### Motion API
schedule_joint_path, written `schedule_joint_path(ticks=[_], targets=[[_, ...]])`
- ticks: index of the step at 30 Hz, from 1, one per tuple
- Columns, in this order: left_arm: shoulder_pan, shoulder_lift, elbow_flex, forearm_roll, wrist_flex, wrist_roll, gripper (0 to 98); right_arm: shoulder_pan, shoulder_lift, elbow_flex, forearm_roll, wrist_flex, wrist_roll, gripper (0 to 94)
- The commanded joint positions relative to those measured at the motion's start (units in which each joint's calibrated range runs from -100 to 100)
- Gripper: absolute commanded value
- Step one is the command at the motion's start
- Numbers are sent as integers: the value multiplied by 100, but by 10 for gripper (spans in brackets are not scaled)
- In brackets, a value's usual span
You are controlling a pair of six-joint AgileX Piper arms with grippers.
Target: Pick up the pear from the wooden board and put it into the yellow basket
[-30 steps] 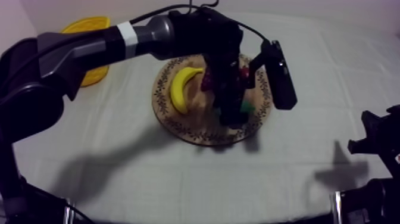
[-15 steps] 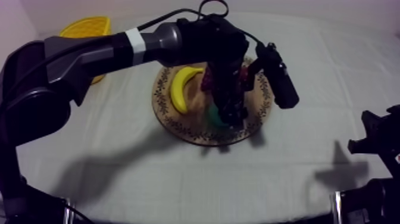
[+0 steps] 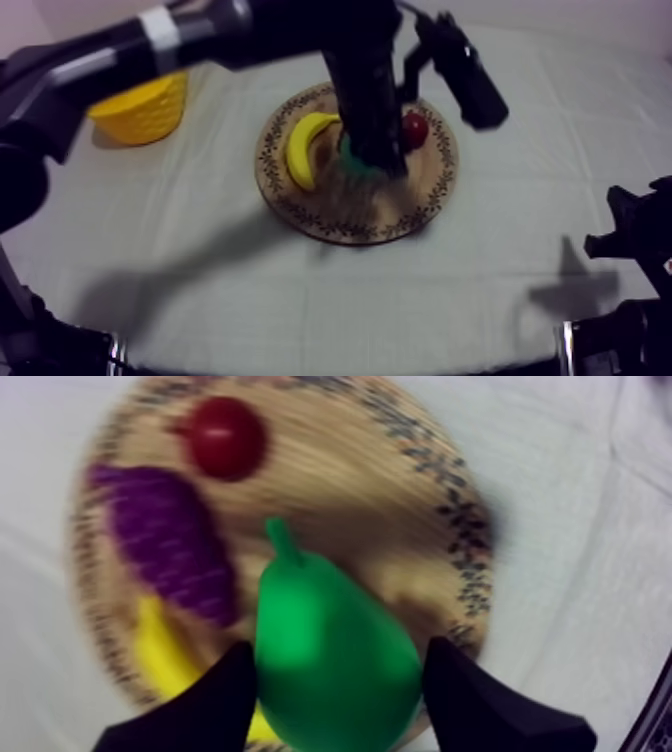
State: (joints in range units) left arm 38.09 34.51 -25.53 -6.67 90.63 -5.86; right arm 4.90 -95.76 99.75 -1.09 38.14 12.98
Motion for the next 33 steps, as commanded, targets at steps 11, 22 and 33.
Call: schedule_joint_path(ticks=[11,22,33], targets=[[-1203,-1331,-1134,-802,891,-271,596,0,1,3,-1,-8,-2,3],[-2521,-1110,-1041,-965,720,-480,606,0,1,3,-1,-8,-2,3],[-3247,-580,-316,-841,134,-371,599,0,1,3,-1,-8,-2,3]])
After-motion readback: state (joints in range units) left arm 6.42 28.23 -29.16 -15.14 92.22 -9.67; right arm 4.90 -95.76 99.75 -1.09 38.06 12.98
